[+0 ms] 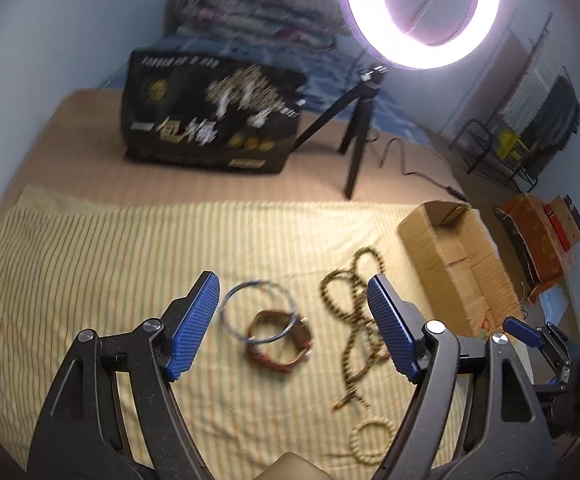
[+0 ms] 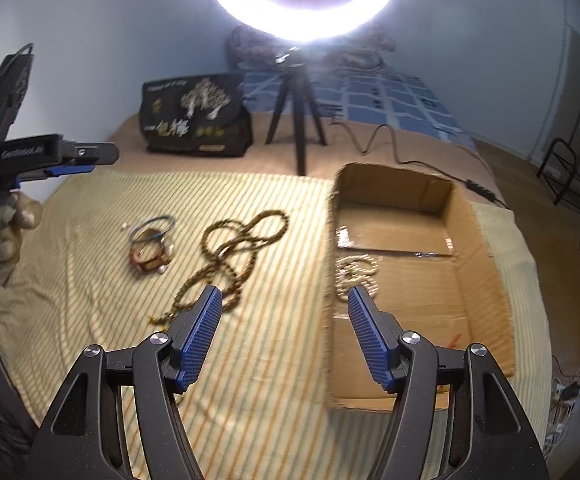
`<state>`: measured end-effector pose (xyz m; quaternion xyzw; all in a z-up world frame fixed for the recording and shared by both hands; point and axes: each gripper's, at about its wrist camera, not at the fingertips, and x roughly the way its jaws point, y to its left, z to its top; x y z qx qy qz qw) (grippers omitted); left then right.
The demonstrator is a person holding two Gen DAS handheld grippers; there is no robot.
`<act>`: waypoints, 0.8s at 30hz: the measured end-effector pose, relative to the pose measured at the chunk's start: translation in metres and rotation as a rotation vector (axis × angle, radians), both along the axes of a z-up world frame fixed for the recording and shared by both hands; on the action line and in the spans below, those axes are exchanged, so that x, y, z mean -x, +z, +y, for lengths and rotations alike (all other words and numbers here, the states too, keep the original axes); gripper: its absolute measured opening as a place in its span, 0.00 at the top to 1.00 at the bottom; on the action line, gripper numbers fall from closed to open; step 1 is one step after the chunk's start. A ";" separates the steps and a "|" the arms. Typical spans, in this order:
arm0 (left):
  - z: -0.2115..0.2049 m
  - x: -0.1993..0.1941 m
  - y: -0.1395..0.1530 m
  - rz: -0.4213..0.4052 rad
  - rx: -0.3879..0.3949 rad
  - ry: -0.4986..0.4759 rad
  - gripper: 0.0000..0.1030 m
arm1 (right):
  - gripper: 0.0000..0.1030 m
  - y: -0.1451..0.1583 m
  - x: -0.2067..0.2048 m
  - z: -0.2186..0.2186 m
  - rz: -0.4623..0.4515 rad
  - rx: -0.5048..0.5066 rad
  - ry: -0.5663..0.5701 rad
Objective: Organize jewelry
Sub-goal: 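Move the left tool to the blue bangle while the right tool approaches the cream bead bracelet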
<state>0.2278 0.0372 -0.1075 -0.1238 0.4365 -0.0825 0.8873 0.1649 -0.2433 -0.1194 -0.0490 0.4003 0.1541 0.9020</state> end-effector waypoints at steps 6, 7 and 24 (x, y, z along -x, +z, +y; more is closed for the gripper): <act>0.015 0.001 -0.023 0.060 -0.003 0.009 0.24 | 0.37 -0.016 0.004 0.026 0.034 0.037 0.063; 0.016 0.003 -0.030 0.077 0.006 0.010 0.24 | 0.37 -0.019 0.006 0.030 0.042 0.040 0.073; 0.030 -0.006 -0.081 0.233 0.113 0.083 0.24 | 0.37 -0.060 0.020 0.059 0.149 0.080 0.174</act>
